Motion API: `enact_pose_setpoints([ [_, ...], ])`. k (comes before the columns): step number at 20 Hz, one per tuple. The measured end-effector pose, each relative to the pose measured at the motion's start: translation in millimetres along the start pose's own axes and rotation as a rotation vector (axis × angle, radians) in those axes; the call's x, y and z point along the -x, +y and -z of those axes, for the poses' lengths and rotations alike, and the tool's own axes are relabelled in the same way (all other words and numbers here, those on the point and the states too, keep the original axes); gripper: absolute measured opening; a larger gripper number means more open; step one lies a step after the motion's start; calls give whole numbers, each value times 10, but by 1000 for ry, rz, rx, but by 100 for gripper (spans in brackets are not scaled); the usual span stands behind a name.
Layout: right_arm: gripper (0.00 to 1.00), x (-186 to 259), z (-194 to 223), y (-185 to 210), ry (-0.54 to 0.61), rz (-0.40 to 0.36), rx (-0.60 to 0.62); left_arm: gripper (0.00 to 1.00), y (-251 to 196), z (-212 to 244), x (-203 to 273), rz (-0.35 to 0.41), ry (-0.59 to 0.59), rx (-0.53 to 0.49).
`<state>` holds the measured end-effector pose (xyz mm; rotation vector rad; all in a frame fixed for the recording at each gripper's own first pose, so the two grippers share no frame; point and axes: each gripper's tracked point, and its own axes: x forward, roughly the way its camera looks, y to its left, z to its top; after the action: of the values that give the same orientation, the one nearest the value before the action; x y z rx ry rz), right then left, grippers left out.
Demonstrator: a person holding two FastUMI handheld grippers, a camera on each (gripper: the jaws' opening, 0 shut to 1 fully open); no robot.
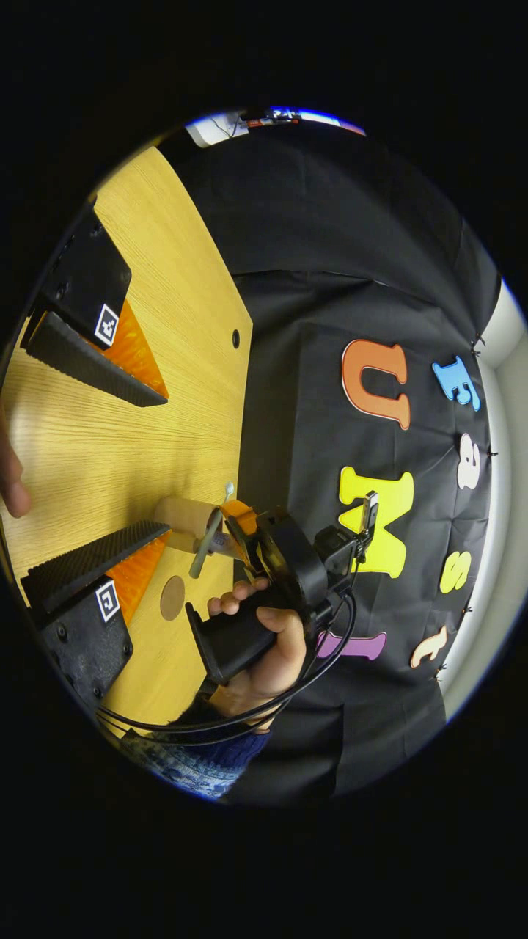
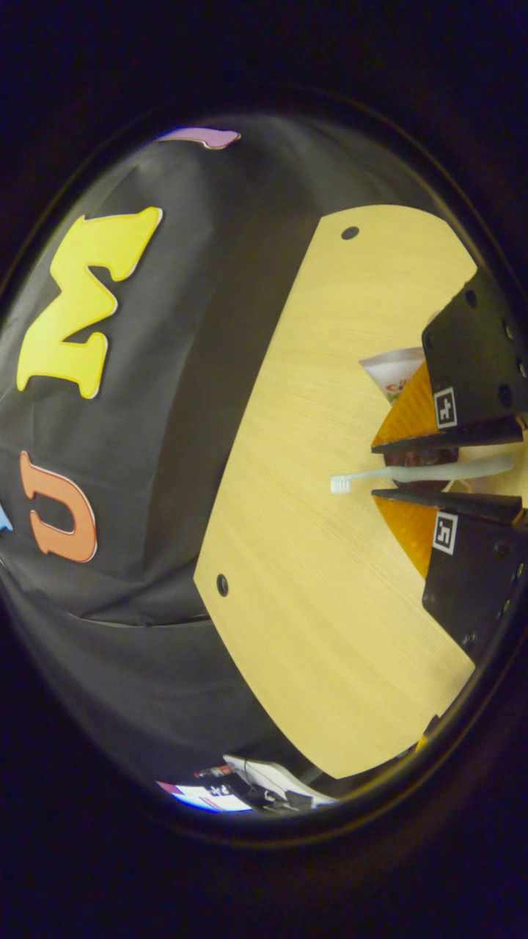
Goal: Put the toothbrush and toothpaste on the desktop into the cup, then pick up the cup and place it on the coaster on the desktop.
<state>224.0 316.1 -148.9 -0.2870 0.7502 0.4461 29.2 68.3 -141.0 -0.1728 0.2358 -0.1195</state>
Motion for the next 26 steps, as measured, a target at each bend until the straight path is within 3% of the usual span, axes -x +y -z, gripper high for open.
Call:
enact_pose_setpoints([
  [4, 32, -83, 66, 4, 42, 3, -7, 99, -48, 61, -7, 10, 20, -1],
  [6, 24, -95, 79, 17, 51, -2, -19, 100, -50, 74, -5, 12, 22, -3],
  [7, 11, -87, 70, 17, 52, 2, -6, 99, -42, 70, -5, 13, 21, -3],
  [8, 4, -107, 123, 27, 58, 0, -5, 100, -49, 77, -3, 15, 22, -3],
  [9, 7, -47, 68, 34, 60, 6, -12, 99, -54, 93, -16, 17, 24, -3],
  [11, 2, -71, 77, 24, 57, 7, -9, 99, -54, 114, -25, 15, 31, -4],
  [15, 2, 23, -1, 34, 0, -36, -56, 99, -48, 101, -11, 8, 24, -24],
  [18, 2, 240, -213, -24, -128, -46, -103, 100, -56, 111, -19, 9, 23, -32],
  [26, 2, 745, -870, -147, -637, -125, -270, 99, -150, 165, -26, 34, 30, -39],
])
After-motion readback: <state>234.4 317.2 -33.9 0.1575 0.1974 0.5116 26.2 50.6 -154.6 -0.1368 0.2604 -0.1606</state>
